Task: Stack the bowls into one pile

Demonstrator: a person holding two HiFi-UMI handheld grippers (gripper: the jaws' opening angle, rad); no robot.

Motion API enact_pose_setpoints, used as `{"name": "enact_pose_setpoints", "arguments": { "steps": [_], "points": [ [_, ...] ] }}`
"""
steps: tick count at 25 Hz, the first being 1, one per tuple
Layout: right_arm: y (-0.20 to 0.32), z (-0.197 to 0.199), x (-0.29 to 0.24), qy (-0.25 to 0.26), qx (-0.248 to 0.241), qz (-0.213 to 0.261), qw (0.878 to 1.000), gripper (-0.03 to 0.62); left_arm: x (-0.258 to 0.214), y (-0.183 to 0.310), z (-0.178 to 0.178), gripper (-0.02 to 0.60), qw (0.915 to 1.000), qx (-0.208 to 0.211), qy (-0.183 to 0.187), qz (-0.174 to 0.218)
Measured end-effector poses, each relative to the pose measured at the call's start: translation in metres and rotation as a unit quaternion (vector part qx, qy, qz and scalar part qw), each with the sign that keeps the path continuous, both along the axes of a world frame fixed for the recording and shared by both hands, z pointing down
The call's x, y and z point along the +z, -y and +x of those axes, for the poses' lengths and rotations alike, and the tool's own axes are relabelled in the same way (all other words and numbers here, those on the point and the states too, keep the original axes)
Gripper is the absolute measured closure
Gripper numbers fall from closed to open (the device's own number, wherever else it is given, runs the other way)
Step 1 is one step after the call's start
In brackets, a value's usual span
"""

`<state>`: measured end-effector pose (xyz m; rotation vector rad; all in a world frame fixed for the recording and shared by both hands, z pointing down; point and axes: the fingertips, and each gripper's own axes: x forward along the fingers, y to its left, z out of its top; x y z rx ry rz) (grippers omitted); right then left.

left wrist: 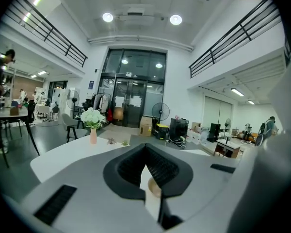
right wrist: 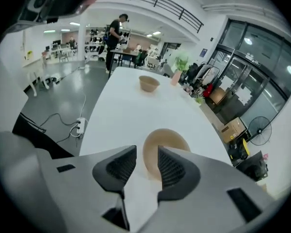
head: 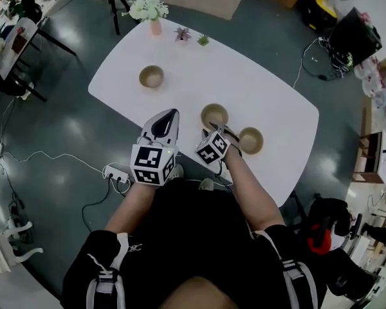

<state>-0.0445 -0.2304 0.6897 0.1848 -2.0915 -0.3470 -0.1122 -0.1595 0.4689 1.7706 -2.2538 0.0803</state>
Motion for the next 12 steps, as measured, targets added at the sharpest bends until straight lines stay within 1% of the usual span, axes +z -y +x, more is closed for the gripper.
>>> {"name": "enact_pose_setpoints", "arguments": {
  "steps": [5,9,10,12],
  "points": [
    [0.002,-0.004,0.028,-0.042,-0.012,0.01,0.999,0.441,0.002,-0.012,-0.01,0.569,0.9999,-0.015,0.0,-0.003],
    [0.004,0.001,0.051,-0.076,-0.024,0.025,0.997,0.447,0.003,-0.02,-0.015,0.569,0.9997,-0.024,0.005,-0.005],
    [0.006,0.001,0.053,-0.079,-0.025,0.035,0.996,0.466,0.003,-0.022,-0.017,0.569,0.9996,-0.026,0.005,-0.007],
    [0.01,-0.002,0.051,-0.079,-0.026,0.057,0.995,0.528,0.003,-0.025,-0.023,0.569,0.9995,-0.029,0.004,-0.008]
  ]
}}
